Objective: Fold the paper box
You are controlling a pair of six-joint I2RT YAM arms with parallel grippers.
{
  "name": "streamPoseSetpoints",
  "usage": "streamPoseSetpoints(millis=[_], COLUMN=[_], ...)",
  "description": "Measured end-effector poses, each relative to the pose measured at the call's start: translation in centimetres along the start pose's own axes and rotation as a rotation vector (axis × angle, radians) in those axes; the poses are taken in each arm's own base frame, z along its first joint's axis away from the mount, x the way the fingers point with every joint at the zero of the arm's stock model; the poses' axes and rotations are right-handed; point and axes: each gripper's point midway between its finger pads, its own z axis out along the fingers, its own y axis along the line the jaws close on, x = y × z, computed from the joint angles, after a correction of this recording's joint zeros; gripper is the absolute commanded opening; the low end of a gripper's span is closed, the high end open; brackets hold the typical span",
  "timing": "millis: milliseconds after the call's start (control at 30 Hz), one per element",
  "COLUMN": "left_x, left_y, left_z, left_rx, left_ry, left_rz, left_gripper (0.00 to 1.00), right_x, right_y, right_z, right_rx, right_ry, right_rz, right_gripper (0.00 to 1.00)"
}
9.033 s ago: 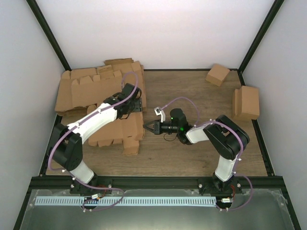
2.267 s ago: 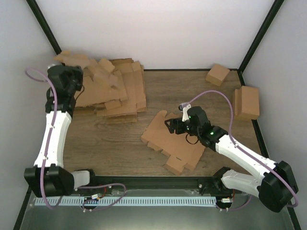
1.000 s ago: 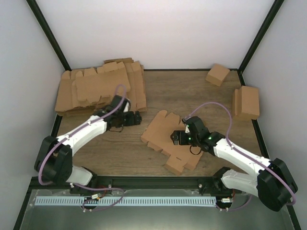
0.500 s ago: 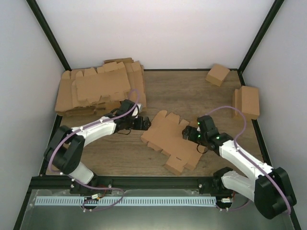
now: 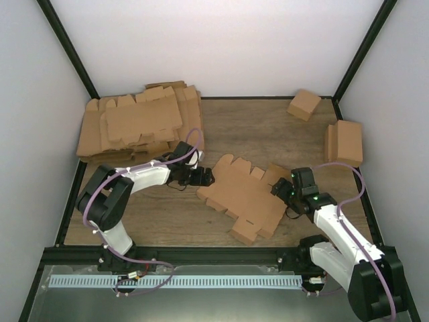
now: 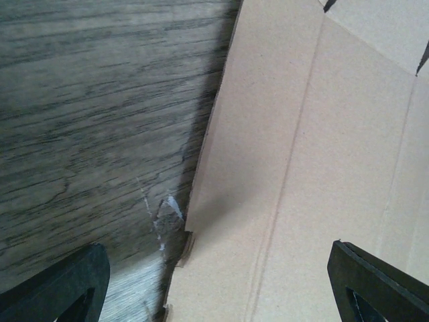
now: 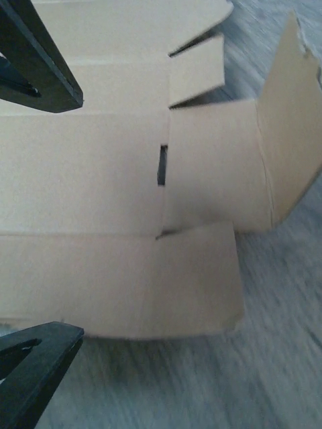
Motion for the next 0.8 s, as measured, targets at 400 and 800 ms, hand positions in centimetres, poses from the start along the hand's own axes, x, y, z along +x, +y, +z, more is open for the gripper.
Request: streamPoseSetpoints(millis=[400,800], left_x=[0.4,0.2], left_y=[-0.9,-1.2], left_z=[0.4,-1.4], left_rx=[0.074,0.072], left_ry=[-0.001,-0.026], left_rz=[-0.019,-0.016], left_gripper=[0.91,0.91], right_x=[1.9,4.4], right_y=[-3.3,1.1], right_z=[0.9,1.5], right_rx=[0.125,-0.156], right_ry=[0.051,0.19], right_rz=[0.11,-0.064], right_gripper=[0.86,0.39])
